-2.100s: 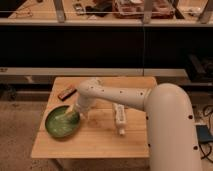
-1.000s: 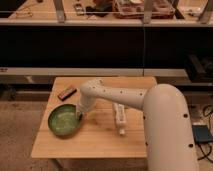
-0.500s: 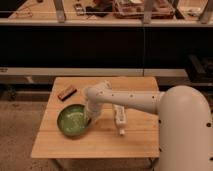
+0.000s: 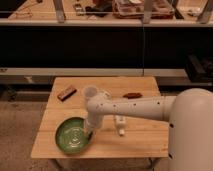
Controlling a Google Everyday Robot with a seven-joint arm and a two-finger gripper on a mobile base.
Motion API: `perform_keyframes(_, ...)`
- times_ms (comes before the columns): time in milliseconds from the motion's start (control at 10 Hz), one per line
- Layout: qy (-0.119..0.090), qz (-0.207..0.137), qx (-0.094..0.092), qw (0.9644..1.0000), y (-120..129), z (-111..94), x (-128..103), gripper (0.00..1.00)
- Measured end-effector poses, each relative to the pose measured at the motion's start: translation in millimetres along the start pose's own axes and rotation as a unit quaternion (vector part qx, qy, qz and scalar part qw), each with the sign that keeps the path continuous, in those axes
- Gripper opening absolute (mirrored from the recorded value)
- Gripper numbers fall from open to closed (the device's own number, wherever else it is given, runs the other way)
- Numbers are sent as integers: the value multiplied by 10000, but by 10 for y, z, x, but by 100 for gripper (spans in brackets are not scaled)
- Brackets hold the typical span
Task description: Drag the ceramic bowl in a circle
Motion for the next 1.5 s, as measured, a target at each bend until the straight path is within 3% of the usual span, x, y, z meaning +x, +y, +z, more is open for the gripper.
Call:
perform_keyframes(300, 77, -996, -130, 9949, -668, -160, -68, 0)
perform_keyframes(500, 114, -1178, -151, 9929, -937, -224, 78, 0)
perform_keyframes(600, 65, -1060, -62, 9943, -1007, -202, 229, 0)
perform_keyframes(900, -53, -421, 220, 9989, -891, -128, 732, 0)
perform_keyframes(1200, 61, 185, 342, 9992, -509, -220, 1060, 0)
perform_keyframes(1500, 162, 631, 234, 9976, 31, -312, 997, 0)
